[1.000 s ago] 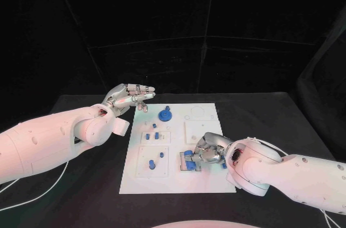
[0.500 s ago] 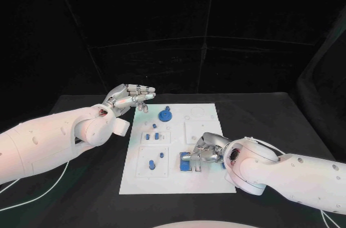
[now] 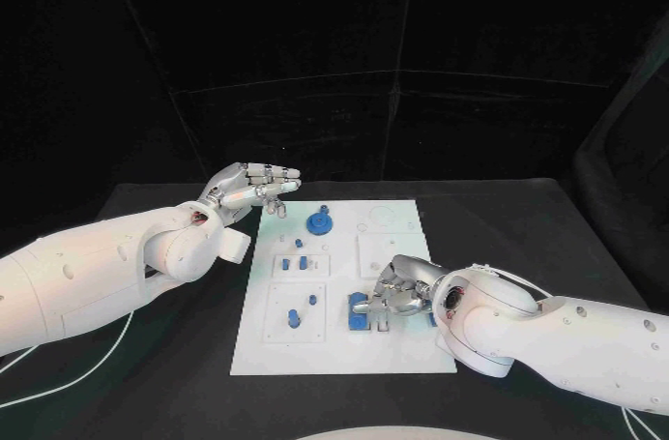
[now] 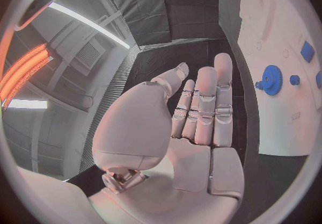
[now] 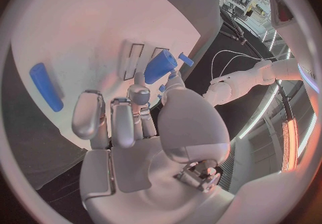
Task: Assemble the parts on the task board
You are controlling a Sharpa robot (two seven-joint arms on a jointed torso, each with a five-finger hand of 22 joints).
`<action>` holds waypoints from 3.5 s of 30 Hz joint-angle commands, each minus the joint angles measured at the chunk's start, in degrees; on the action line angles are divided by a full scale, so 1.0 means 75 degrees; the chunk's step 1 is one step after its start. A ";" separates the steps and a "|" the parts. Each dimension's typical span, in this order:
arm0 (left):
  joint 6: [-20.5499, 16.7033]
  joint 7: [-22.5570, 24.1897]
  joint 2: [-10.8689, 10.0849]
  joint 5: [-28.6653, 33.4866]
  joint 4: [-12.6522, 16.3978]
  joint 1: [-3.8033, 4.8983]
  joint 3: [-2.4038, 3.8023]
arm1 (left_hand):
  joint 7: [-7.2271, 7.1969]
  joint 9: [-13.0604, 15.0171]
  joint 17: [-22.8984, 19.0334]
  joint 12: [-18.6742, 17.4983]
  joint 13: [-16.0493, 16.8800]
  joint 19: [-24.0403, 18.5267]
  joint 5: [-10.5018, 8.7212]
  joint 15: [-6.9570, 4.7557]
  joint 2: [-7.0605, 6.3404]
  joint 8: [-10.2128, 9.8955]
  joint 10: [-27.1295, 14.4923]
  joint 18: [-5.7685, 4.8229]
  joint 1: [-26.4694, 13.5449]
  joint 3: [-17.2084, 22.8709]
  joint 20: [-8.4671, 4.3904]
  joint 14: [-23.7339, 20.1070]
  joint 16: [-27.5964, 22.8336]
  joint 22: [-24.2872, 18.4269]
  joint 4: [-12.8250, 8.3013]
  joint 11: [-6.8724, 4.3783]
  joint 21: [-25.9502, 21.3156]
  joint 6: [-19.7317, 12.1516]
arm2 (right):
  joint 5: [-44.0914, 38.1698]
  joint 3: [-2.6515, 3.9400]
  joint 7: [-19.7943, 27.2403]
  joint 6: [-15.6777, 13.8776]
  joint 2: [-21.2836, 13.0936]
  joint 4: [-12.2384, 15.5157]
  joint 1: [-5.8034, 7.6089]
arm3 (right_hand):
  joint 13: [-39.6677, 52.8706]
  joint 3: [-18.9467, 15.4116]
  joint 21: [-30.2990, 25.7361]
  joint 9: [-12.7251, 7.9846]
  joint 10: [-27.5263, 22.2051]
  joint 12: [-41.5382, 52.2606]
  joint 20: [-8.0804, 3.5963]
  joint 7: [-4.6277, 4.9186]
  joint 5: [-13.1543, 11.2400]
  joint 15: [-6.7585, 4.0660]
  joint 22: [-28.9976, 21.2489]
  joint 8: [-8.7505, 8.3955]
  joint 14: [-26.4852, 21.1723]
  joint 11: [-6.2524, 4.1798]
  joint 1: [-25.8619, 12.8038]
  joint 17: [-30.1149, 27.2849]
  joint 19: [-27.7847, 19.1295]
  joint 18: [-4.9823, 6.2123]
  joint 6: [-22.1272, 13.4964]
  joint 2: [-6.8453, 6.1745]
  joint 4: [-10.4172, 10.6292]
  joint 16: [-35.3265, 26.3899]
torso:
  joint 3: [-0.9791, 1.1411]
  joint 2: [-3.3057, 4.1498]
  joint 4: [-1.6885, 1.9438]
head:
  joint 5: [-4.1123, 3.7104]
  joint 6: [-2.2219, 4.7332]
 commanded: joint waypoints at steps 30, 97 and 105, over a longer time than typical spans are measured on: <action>0.0084 0.0011 -0.0027 0.0026 0.0014 0.0010 0.0006 | 0.0033 0.0000 -0.0008 0.0014 -0.0010 -0.0040 0.0043 0.0003 0.0048 0.0016 -0.0054 0.0111 0.0046 -0.0007 0.0021 -0.0060 -0.0028 -0.0008 -0.0025 0.0021 -0.0046 0.0018 | -0.0546 0.0003 0.1233 -0.0324 -0.0104 0.0202 0.0009 | 0.0216 -0.0127 0.0016 0.0187 0.0134 0.0050 -0.0013 -0.0051 0.0254 -0.0029 0.0156 0.0059 0.0413 -0.0034 0.0951 0.0196 0.0064 -0.0037 0.0066 0.0151 -0.0390 0.0056 | -0.0002 0.0006 0.0013 | -0.0036 -0.0013; 0.0105 -0.0015 -0.0110 0.0025 0.0040 0.0007 0.0001 | 0.0037 0.0000 -0.0033 0.0033 -0.0010 -0.0043 0.0045 0.0006 0.0056 0.0017 -0.0080 0.0111 0.0052 -0.0012 0.0023 -0.0072 -0.0027 -0.0013 -0.0034 0.0025 -0.0052 0.0012 | -0.0426 0.0006 0.1294 -0.0360 -0.1717 0.0580 0.0020 | -0.0039 -0.0323 -0.0065 0.0039 -0.0071 -0.0482 0.0107 0.0181 0.0956 0.0113 0.0049 -0.0533 0.0385 0.0144 0.1484 0.0133 -0.0028 -0.0013 -0.0453 0.0632 -0.0617 -0.0034 | -0.0016 -0.0004 -0.0003 | -0.0180 0.0023; 0.0117 -0.0016 -0.0086 0.0025 0.0039 0.0000 -0.0008 | 0.0037 0.0000 -0.0033 0.0033 -0.0010 -0.0043 0.0045 0.0006 0.0056 0.0017 -0.0080 0.0111 0.0052 -0.0012 0.0023 -0.0072 -0.0027 -0.0013 -0.0034 0.0025 -0.0052 0.0012 | -0.1093 0.0004 0.0472 0.0109 -0.1980 0.0599 0.0018 | -0.0087 -0.0574 -0.0074 -0.0026 -0.0048 -0.0559 0.0112 0.0137 0.1022 0.0101 0.0042 -0.0628 0.0366 0.0120 0.1216 0.0050 -0.0026 -0.0007 -0.0192 0.0585 -0.0364 -0.0101 | -0.0007 -0.0003 -0.0017 | -0.0257 0.0083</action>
